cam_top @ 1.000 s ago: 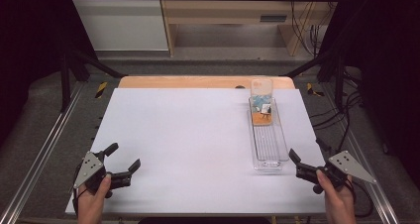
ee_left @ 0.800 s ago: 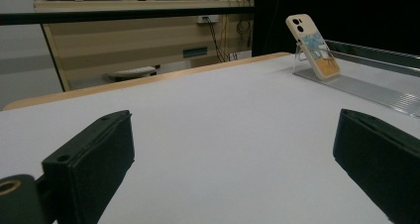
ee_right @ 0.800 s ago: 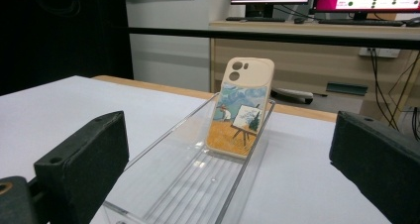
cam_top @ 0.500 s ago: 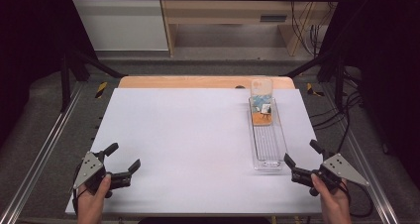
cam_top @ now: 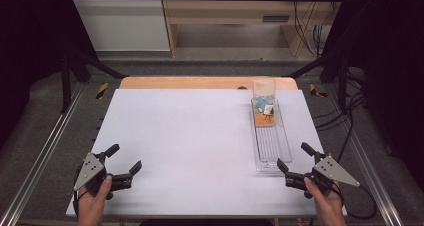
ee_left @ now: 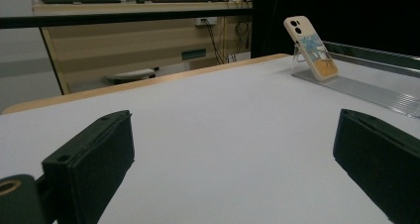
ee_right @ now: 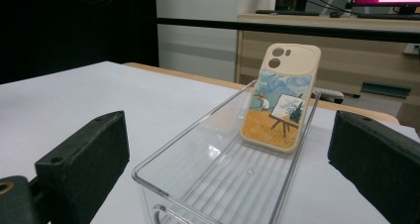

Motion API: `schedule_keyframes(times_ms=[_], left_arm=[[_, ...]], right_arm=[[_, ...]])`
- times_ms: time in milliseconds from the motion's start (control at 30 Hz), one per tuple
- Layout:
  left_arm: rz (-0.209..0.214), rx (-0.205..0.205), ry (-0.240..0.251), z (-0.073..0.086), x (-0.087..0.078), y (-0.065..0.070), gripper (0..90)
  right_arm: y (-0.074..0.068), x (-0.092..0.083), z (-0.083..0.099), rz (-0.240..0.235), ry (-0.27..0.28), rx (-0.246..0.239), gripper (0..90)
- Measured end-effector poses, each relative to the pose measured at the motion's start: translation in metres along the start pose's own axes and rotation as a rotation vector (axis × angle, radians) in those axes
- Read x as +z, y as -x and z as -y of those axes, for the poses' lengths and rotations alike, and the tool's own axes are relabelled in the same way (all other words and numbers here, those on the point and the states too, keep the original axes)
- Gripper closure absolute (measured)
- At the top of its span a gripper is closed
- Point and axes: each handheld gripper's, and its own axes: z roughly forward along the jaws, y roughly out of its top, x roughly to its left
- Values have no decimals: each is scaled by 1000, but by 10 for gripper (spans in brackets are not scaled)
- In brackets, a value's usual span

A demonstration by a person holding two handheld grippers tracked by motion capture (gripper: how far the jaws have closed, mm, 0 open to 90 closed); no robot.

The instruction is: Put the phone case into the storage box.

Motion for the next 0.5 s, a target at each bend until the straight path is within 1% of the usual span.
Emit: schedule_keyframes(times_ms=[233,367,500], left_arm=[[-1,0,3,0,-1,-1,19],[1,0,9,-1,-1,-1,20],[0,-4,12,-1,-1,-1,20]], right_arm=[[-2,6,3,-15,-7,13,29],[-4,8,4,-22,-8,6,30],[-5,10,4,-25,-7,10,31]])
